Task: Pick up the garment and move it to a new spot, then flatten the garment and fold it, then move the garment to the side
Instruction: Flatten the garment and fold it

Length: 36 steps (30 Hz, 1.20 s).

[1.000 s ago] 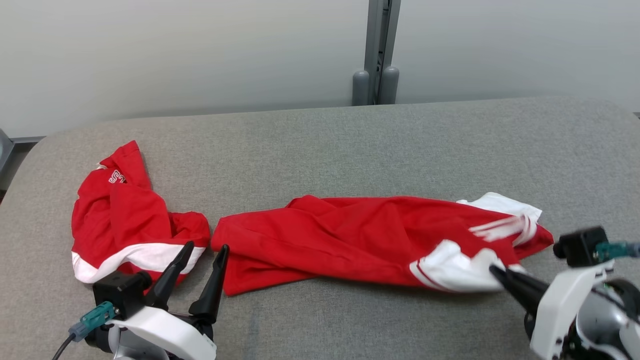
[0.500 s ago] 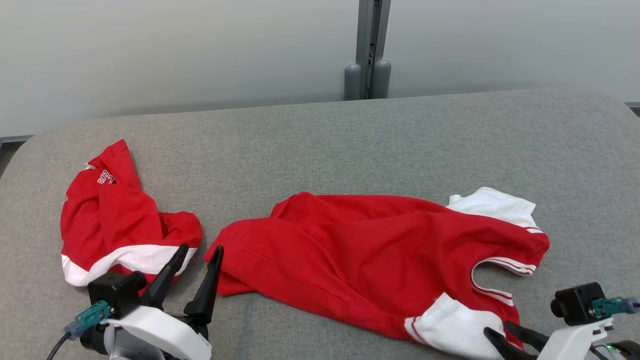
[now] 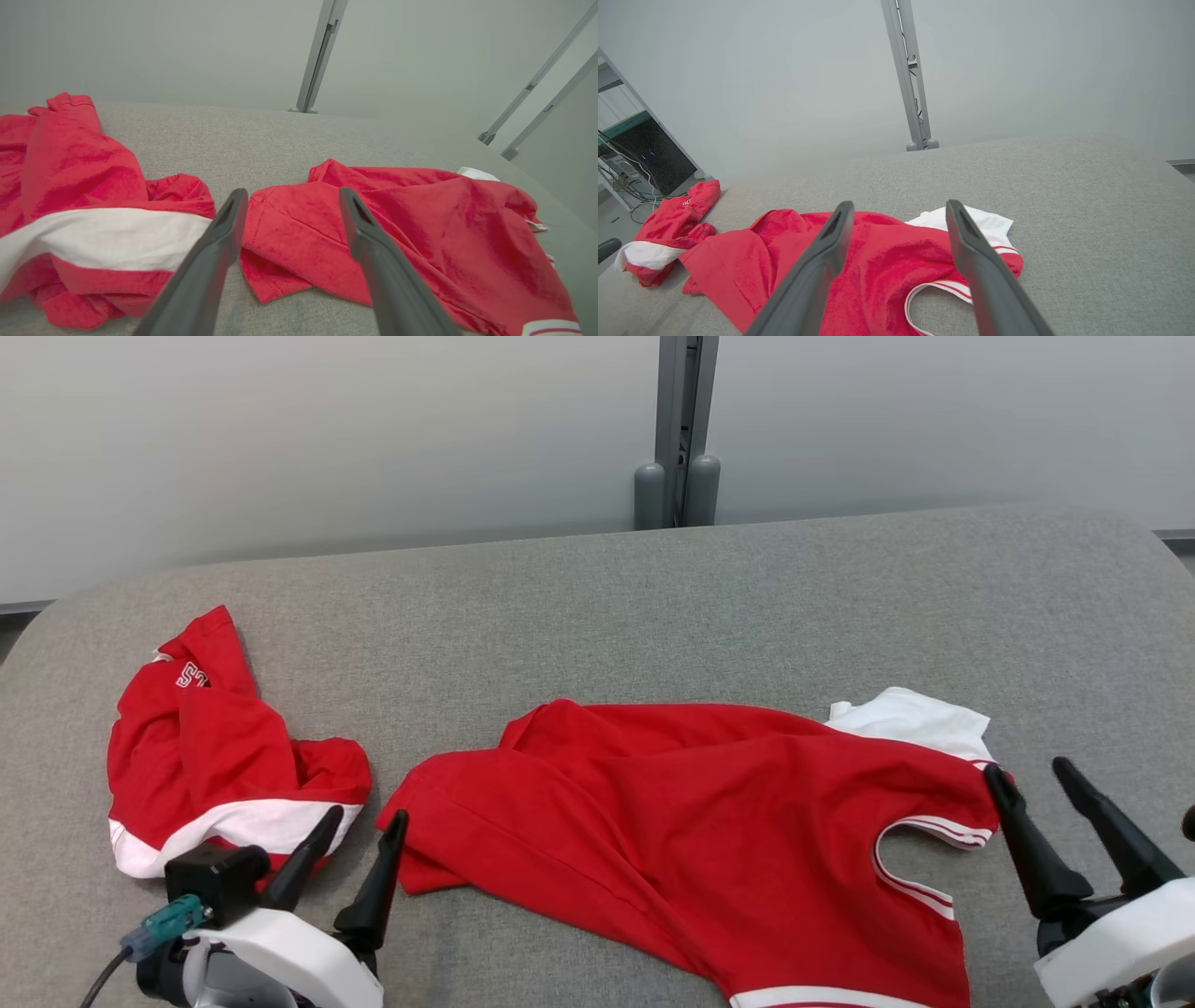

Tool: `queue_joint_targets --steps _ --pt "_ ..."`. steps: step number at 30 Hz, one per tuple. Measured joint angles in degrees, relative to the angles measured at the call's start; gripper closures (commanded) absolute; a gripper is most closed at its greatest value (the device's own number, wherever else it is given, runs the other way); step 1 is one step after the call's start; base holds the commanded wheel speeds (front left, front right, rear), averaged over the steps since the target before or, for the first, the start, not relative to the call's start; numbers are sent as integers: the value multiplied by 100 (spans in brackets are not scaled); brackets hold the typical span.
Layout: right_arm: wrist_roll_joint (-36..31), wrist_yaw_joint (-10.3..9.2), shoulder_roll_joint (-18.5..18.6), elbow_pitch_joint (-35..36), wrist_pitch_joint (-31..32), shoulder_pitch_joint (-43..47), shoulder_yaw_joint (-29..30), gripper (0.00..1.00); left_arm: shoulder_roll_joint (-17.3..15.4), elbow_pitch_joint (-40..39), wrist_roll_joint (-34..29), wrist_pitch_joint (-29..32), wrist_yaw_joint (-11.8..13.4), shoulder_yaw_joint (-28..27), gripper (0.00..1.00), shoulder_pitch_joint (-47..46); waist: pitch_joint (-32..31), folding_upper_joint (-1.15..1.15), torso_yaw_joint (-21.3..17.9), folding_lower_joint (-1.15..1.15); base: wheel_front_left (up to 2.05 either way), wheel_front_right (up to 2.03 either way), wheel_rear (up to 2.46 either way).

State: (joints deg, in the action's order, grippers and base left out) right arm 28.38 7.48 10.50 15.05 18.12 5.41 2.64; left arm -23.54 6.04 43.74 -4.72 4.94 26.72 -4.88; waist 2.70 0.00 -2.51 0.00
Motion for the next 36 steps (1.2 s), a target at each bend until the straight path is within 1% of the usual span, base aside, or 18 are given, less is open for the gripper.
queue_joint_targets --steps 3,6,8,11,13,15,19,24,30,36 --pt "-209 0 -186 -147 -505 -69 156 0 -53 -3 29 -10 48 -74 0 0 36 0 -12 0 0 0 0" --pt "-391 1 -401 -343 -1013 -76 359 0 -81 -58 118 -133 118 -244 0 5 83 0 0 0 0 0 0" --pt "-501 0 -479 -490 -1308 -60 506 0 -142 -89 167 -227 156 -390 0 27 119 0 22 0 0 0 0" --pt "-665 0 -556 -748 -1556 19 584 0 -265 -105 232 -337 215 -598 0 118 186 0 45 0 0 0 0" --pt "-797 0 -567 -933 -1580 26 610 0 -334 -125 266 -367 243 -708 0 122 224 0 50 0 0 0 0" --pt "-815 0 -595 -1095 -1530 25 558 0 -376 -190 277 -390 280 -764 0 150 247 0 41 0 0 0 0" --pt "-804 1 -554 -1395 -1101 -24 153 0 -380 -325 277 -365 328 -738 0 227 279 0 15 0 0 0 0" --pt "-555 0 -486 -1839 -626 -236 -323 0 -263 -369 275 -311 310 -571 0 207 304 0 42 0 0 0 0" --pt "-472 0 -536 -2631 -338 -889 -320 0 -252 -272 274 -308 210 -508 0 76 342 0 128 0 0 0 0" --pt "-463 0 -661 -3600 235 -1472 -189 0 -225 -160 268 -294 126 -435 0 -23 384 0 340 0 0 0 0"
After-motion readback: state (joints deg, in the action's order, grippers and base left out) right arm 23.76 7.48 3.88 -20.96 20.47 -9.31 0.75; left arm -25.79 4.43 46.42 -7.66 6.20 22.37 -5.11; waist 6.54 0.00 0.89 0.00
